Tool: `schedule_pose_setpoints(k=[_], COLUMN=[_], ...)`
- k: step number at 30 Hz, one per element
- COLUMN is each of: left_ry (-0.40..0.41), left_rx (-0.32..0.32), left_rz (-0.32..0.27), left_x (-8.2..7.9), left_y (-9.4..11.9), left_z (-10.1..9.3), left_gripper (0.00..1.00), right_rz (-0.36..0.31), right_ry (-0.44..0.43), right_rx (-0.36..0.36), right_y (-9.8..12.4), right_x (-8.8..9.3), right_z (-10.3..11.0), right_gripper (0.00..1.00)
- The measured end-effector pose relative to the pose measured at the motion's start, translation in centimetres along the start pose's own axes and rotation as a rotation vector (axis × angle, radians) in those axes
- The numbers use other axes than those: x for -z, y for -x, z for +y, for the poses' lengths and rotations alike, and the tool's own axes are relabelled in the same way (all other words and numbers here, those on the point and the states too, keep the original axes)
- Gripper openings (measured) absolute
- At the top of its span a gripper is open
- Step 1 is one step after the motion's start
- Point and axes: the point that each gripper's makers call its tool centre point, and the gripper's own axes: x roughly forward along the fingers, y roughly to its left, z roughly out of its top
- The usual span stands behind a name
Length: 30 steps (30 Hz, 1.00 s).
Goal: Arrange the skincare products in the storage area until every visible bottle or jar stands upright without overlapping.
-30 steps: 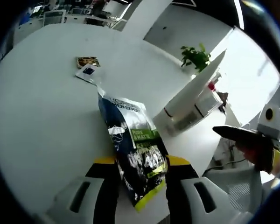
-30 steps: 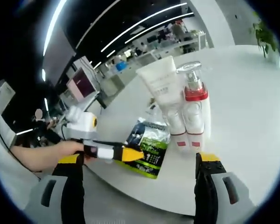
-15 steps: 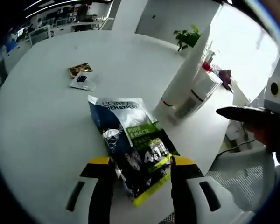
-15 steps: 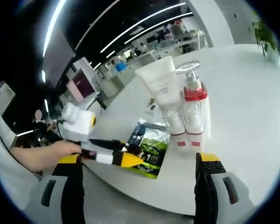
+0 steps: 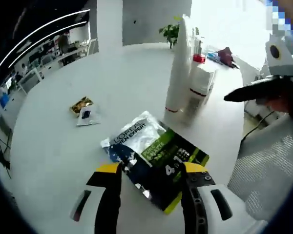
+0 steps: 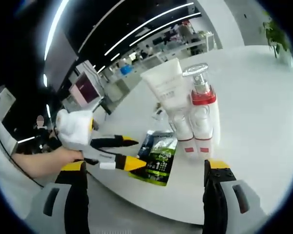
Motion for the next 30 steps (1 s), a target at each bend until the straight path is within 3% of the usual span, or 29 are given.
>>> schedule_pose_setpoints(k=[2, 5, 12, 19, 30], left_ry=[-0.026, -0.051, -0.075, -0.044, -0.058], left_rx=[0.027, 0.021, 0.026, 0.038, 0.069], left_rz=[-0.001, 0.029, 0.087, 0.079, 0.06], left_x=[-0.1, 0.6, 2.2, 2.0, 1.6], left_y=[-0.5, -1.4, -2.0, -2.3, -3.0], left_z=[-0.5, -0.4, -0.1, 0.1, 0.0], left_gripper=[0.46, 0.51, 0.52, 0.56, 0.58], right_rz=[-0.002, 0.001, -0.003, -0.002, -0.001], right_ry=[0.003, 0.007, 0.002, -0.003, -0.008], right_rx=[-0.003, -0.002, 0.002, 0.003, 0.006], right_y=[0.0, 0.0, 0.0, 0.0, 0.0], right_x=[0.0, 0.0, 0.0, 0.0, 0.0], right_z=[0.1, 0.1, -0.1, -0.1, -0.2], right_gripper=[0.99, 0.99, 0.99, 0.99, 0.99])
